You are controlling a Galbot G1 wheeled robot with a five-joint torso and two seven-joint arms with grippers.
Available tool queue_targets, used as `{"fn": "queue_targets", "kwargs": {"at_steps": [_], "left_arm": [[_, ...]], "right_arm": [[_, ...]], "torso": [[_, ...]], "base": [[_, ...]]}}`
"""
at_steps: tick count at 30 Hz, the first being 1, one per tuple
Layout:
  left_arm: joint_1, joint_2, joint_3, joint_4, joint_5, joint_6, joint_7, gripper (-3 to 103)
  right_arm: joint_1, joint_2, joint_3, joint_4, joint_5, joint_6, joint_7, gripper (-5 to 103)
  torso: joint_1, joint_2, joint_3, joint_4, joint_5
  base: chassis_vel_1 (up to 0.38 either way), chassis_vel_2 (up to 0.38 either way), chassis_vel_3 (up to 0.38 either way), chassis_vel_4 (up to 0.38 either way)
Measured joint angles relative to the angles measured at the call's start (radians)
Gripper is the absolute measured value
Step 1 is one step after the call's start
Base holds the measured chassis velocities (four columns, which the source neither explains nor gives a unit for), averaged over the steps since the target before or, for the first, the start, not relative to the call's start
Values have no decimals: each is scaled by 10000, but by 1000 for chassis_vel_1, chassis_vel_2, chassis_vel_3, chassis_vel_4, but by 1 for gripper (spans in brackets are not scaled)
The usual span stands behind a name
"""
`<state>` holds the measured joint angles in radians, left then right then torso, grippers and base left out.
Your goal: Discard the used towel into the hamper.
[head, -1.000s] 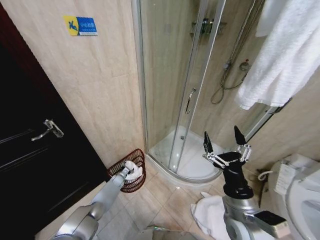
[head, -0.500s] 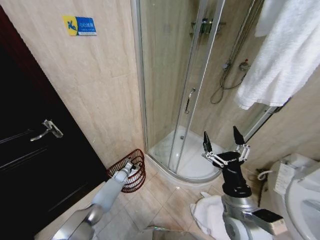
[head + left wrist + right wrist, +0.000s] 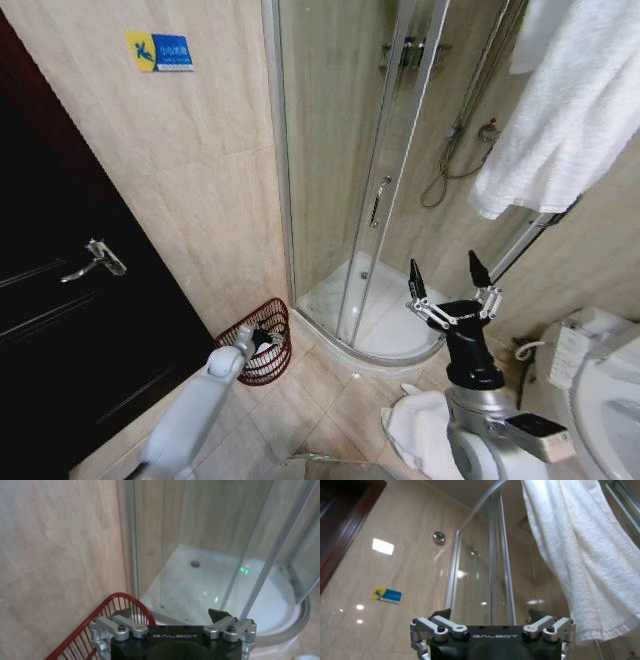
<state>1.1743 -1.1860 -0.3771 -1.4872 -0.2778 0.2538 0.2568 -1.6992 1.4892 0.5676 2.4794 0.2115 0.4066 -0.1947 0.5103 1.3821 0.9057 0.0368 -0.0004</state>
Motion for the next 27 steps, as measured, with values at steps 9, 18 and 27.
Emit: {"fn": "queue_targets", "kwargs": {"at_steps": [9,18,27], "left_arm": [[2735,-458,-2078,-4125,-486,242,131,100],[4611,-1485,-3524,-6947,-584,273,244,100],[5551,-2671,-3489,-8877,-121,-214,-477,100]], "right_arm": [[107,-33,-88,138,-179,-511,316,100],[276,94,-170,203,-319,-1046,1042,100],[515,-15,-171,213,-141,-1156,832,100]], "torso": [[-1,0,-1,0,5],[-1,1,0,1,7],[0,0,0,0,5]], "base": [[0,0,0,0],[0,0,0,0],[0,0,0,0]]}}
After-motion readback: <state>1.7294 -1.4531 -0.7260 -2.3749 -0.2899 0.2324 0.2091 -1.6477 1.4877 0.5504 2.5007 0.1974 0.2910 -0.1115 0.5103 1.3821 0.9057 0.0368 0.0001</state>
